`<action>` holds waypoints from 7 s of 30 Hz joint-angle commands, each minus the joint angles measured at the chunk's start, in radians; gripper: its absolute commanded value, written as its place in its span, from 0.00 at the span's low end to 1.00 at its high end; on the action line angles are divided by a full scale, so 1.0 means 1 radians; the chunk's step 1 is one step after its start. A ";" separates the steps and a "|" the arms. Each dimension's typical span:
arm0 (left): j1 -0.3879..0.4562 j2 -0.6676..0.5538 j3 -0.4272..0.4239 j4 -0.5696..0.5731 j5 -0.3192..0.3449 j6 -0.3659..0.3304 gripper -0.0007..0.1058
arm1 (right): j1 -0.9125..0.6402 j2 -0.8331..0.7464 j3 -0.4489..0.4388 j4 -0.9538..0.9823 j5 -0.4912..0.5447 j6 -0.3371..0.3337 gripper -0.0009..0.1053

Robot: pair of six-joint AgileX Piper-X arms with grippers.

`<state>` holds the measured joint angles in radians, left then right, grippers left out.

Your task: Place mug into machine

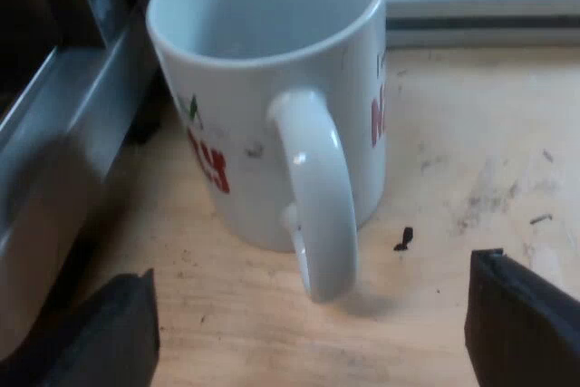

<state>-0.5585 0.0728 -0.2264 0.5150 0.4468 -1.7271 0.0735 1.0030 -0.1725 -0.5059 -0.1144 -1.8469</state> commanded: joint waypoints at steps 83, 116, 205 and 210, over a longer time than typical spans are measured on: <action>-0.003 0.002 0.221 -0.364 -0.361 -0.004 0.77 | 0.817 0.058 -0.273 0.141 0.417 0.098 0.01; -0.003 0.002 0.221 -0.364 -0.329 -0.030 0.77 | 0.816 0.544 -0.562 -0.014 0.440 0.100 0.47; -0.003 -0.009 -0.331 0.174 -0.344 -0.018 0.77 | 1.096 0.341 -0.809 0.184 0.814 0.116 0.01; -0.003 -0.009 -0.331 0.174 -0.344 -0.018 0.77 | 1.038 0.433 -0.906 0.196 0.831 0.116 0.01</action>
<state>-0.5585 0.0693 -0.5508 0.6945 0.1022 -1.7414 1.1241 1.4320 -1.0590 -0.3040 0.7081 -1.7238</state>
